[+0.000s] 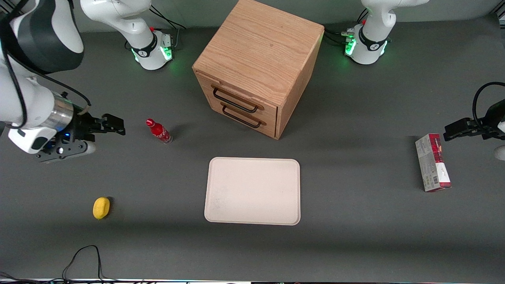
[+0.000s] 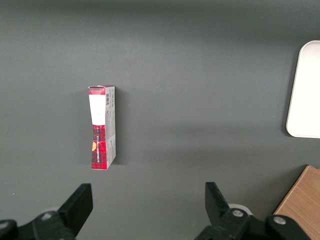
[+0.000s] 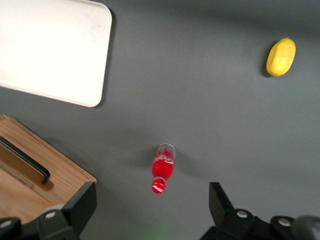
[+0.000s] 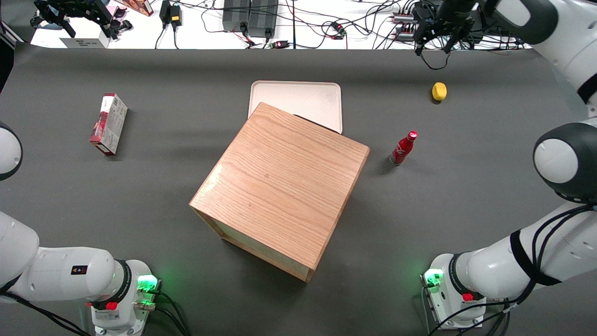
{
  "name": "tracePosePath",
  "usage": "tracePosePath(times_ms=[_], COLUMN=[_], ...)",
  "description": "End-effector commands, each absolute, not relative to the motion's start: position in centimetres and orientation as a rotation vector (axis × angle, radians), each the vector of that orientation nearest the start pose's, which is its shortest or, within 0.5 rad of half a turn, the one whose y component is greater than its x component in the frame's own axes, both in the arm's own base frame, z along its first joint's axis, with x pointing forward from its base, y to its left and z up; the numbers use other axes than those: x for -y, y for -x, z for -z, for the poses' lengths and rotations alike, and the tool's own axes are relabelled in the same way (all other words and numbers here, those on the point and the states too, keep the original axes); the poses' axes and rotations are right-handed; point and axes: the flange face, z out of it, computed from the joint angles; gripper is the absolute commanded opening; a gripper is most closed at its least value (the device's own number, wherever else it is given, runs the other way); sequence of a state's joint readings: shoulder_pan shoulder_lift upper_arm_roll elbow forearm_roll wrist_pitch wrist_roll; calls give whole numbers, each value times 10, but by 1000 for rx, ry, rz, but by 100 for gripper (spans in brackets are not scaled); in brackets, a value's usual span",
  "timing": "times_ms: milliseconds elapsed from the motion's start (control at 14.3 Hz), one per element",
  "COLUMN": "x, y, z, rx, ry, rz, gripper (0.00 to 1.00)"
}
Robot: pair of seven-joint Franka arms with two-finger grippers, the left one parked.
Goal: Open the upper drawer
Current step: 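Move the right gripper toward the upper drawer's black handle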
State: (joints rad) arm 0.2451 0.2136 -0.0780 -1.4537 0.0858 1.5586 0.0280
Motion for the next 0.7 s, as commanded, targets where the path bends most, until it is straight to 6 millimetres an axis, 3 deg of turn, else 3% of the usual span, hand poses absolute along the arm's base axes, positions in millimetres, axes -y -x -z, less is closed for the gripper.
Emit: tracePosePath(times_ms=[0, 140, 210, 420, 631], x=[-172, -206, -231, -282, -301], y=[-609, -607, -601, -587, -579], z=[-547, -551, -546, -526, -523], rx=[196, 285, 379, 572, 647], ry=[3076, 3064, 3054, 3024, 3000], rz=[-192, -99, -97, -144, -151], gripper=[100, 100, 100, 100, 100])
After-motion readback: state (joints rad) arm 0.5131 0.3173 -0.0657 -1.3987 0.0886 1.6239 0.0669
